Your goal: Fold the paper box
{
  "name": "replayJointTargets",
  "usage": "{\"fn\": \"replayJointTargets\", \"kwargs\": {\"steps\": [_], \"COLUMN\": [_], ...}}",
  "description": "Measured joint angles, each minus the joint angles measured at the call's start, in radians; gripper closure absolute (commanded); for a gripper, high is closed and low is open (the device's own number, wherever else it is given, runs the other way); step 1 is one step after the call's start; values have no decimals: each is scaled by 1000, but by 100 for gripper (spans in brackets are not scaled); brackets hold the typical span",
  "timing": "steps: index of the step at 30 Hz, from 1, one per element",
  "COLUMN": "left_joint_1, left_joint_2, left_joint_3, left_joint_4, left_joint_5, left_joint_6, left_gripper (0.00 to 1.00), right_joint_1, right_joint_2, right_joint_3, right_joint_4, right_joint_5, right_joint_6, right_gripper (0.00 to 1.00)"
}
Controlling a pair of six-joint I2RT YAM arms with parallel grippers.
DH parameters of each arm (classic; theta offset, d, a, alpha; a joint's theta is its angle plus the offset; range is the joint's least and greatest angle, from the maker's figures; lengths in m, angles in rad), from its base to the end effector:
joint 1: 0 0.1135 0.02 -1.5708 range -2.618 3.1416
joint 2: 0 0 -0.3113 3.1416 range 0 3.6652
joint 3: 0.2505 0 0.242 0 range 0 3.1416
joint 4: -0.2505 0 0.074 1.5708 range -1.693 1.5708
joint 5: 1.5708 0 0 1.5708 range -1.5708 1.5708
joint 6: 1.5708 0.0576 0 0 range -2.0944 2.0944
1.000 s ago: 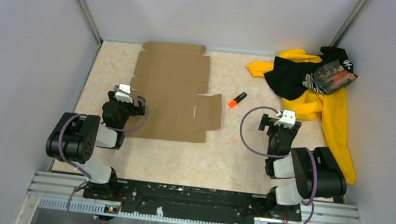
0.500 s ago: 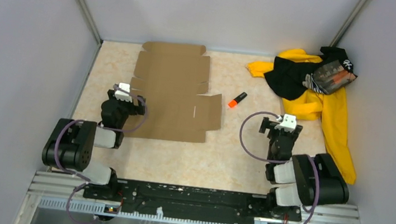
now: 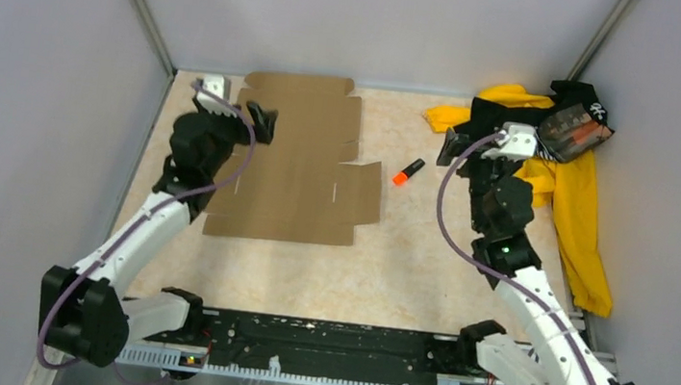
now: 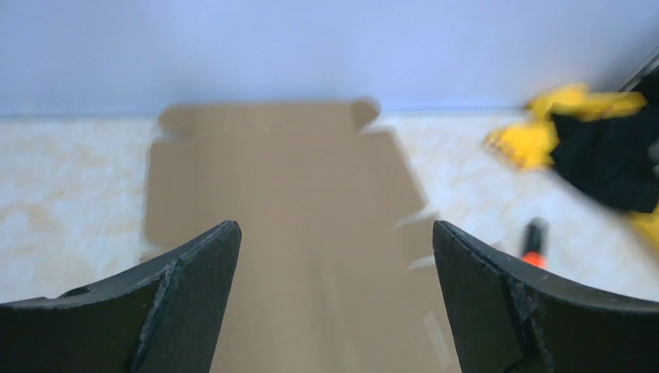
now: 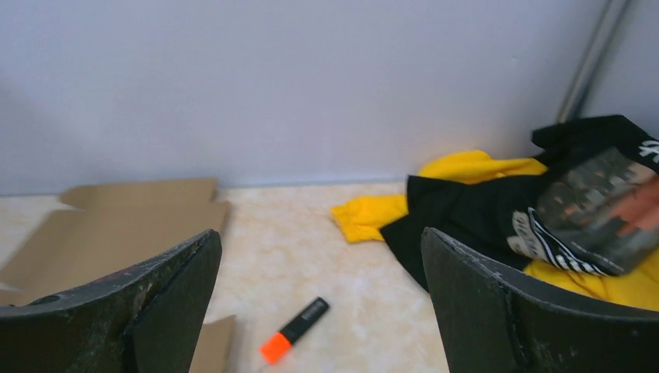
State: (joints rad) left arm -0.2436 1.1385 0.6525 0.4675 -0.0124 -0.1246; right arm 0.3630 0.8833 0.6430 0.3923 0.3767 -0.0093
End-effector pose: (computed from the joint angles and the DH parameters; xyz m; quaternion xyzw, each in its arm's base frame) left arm 0.2491 -0.0612 0.3373 0.0381 0.7126 -0.1239 0.6895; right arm 0.1856 0.0478 0.3759 0.0212 0.6551 0.0111 0.7552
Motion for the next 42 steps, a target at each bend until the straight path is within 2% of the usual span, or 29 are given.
{"fn": "replayJointTargets", "kwargs": {"steps": [3, 6, 8, 11, 13, 19, 22, 24, 27, 29, 31, 32, 34, 36, 39, 42], "left_joint_1": [-24, -25, -19, 8, 24, 32, 34, 47, 124, 187, 250, 278, 318, 336, 348, 353], "left_joint_2": [-11, -52, -49, 37, 155, 316, 361, 394, 420, 436, 469, 491, 534, 565, 585, 598], "left_joint_3": [261, 315, 317, 298, 285, 290, 360, 434, 486, 494, 511, 525, 557, 577, 579, 580], "left_joint_4": [-193, -229, -268, -297, -349, -499, -576, -612, -614, -621, -644, -660, -698, -730, -758, -760], "left_joint_5": [4, 53, 81, 191, 273, 275, 227, 193, 193, 191, 178, 168, 144, 127, 105, 88], "left_joint_6": [-91, -138, -188, -257, -296, -328, -328, -328, -341, -355, -361, -362, -362, -365, -369, -370], "left_gripper": [1, 1, 1, 1, 1, 1, 2, 2, 2, 2, 2, 4, 18, 41, 58, 85], "right_joint_1": [6, 7, 7, 7, 7, 8, 7, 7, 7, 7, 7, 7, 7, 7, 7, 7], "right_joint_2": [-55, -124, -95, 57, 176, 408, 565, 701, 880, 975, 1060, 1097, 1156, 1201, 1247, 1295], "right_joint_3": [90, 15, 7, 67, 126, 308, 494, 649, 833, 914, 974, 999, 1036, 1068, 1116, 1194], "right_joint_4": [-87, -95, -134, -232, -311, -476, -539, -570, -613, -646, -679, -701, -743, -782, -839, -888], "right_joint_5": [-84, -143, -187, -238, -259, -296, -347, -408, -498, -545, -579, -589, -591, -581, -550, -507], "right_joint_6": [87, 192, 233, 261, 264, 267, 267, 269, 282, 294, 307, 312, 319, 325, 327, 326], "right_gripper": [1, 1, 1, 2, 8, 20, 23, 33, 48, 56, 59, 61, 65, 67, 75, 81]}}
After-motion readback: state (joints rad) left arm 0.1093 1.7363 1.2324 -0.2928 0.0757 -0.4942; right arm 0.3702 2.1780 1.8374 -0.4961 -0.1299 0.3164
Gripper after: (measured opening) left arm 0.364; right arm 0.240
